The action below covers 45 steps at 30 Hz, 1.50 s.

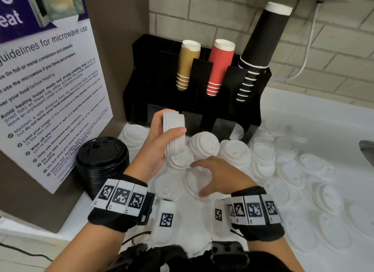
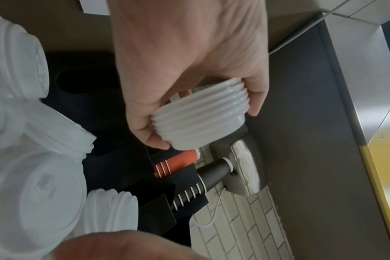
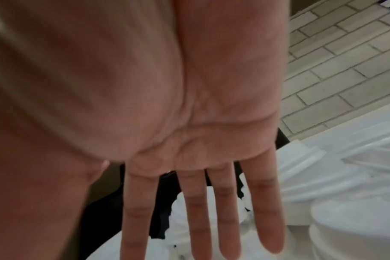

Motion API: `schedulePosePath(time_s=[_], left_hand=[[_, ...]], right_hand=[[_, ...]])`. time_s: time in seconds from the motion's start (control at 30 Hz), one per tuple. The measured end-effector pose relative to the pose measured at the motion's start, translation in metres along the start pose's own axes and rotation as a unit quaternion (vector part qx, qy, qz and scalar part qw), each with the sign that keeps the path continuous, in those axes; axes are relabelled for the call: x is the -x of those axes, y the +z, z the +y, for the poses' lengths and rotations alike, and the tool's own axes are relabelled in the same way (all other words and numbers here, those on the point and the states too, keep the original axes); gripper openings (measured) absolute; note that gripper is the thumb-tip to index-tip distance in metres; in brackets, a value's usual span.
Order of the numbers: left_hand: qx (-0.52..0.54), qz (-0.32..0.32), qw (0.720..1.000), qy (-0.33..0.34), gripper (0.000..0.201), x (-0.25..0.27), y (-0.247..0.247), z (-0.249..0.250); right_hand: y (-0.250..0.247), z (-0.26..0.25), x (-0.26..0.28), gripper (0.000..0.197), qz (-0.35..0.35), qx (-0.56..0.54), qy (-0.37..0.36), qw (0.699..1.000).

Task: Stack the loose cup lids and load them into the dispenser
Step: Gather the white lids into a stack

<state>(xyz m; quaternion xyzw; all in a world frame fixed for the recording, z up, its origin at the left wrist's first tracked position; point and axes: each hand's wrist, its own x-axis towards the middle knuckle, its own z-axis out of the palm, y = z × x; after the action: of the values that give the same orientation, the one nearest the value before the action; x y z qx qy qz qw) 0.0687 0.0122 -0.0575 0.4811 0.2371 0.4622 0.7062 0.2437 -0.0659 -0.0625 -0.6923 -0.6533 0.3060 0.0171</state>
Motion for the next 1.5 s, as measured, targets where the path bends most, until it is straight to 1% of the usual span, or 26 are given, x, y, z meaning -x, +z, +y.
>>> schedulePosePath(time_s=[0.23, 0.3, 0.37, 0.43, 0.47, 0.53, 0.6, 0.7, 0.77, 0.87, 1.17, 1.3, 1.37, 1.43, 1.47, 1.5], left_hand=[[0.012, 0.001, 1.0, -0.015, 0.054, 0.0, 0.001, -0.001], [0.021, 0.006, 1.0, -0.022, 0.057, 0.0, 0.0, -0.001], [0.024, 0.008, 0.999, -0.027, 0.056, 0.002, -0.001, -0.002], [0.028, 0.003, 0.999, -0.036, 0.05, 0.004, 0.0, -0.003], [0.028, -0.002, 0.999, -0.04, 0.047, 0.005, 0.0, -0.003], [0.014, -0.019, 0.999, -0.048, 0.042, 0.007, 0.002, -0.003], [-0.011, -0.046, 0.997, -0.061, 0.043, 0.01, 0.005, -0.002], [-0.038, -0.085, 0.992, -0.081, 0.048, 0.013, 0.009, -0.004], [-0.043, -0.087, 0.992, -0.082, 0.045, 0.014, 0.011, -0.004], [-0.043, -0.077, 0.993, -0.077, 0.043, 0.014, 0.012, -0.004], [-0.026, -0.032, 0.997, -0.059, 0.051, 0.017, 0.011, -0.01], [-0.024, -0.027, 0.998, -0.053, 0.051, 0.017, 0.009, -0.01], [-0.019, -0.005, 0.999, -0.03, 0.051, 0.014, 0.009, -0.003], [0.006, 0.045, 0.999, 0.01, 0.055, 0.007, 0.008, 0.01], [0.017, 0.068, 0.997, 0.028, 0.056, 0.005, 0.007, 0.019], [0.025, 0.082, 0.995, 0.043, 0.056, 0.002, 0.005, 0.028]], right_hand=[[0.008, 0.002, -0.007, 0.078, 0.0, 0.023, -0.014, 1.0], [0.0, 0.006, 0.0, 0.079, 0.018, -0.014, -0.02, 1.0], [-0.013, 0.009, 0.01, 0.077, 0.053, -0.073, -0.04, 0.995], [-0.025, 0.011, 0.02, 0.072, 0.098, -0.136, -0.072, 0.983], [-0.03, 0.01, 0.024, 0.07, 0.122, -0.176, -0.093, 0.972], [-0.034, 0.004, 0.028, 0.066, 0.157, -0.267, -0.131, 0.942], [-0.033, -0.006, 0.029, 0.065, 0.172, -0.327, -0.157, 0.916], [-0.027, -0.015, 0.028, 0.063, 0.176, -0.354, -0.181, 0.901], [-0.025, -0.017, 0.028, 0.062, 0.174, -0.354, -0.19, 0.899], [-0.024, -0.016, 0.027, 0.062, 0.177, -0.356, -0.198, 0.896], [-0.02, -0.023, 0.019, 0.062, 0.172, -0.354, -0.219, 0.893], [-0.023, -0.027, 0.016, 0.064, 0.155, -0.345, -0.223, 0.899], [-0.031, -0.028, 0.014, 0.06, 0.152, -0.348, -0.226, 0.897], [-0.044, -0.026, 0.009, 0.051, 0.185, -0.359, -0.212, 0.89], [-0.051, -0.023, 0.004, 0.043, 0.211, -0.356, -0.193, 0.89], [-0.058, -0.02, -0.001, 0.038, 0.234, -0.339, -0.168, 0.896]])
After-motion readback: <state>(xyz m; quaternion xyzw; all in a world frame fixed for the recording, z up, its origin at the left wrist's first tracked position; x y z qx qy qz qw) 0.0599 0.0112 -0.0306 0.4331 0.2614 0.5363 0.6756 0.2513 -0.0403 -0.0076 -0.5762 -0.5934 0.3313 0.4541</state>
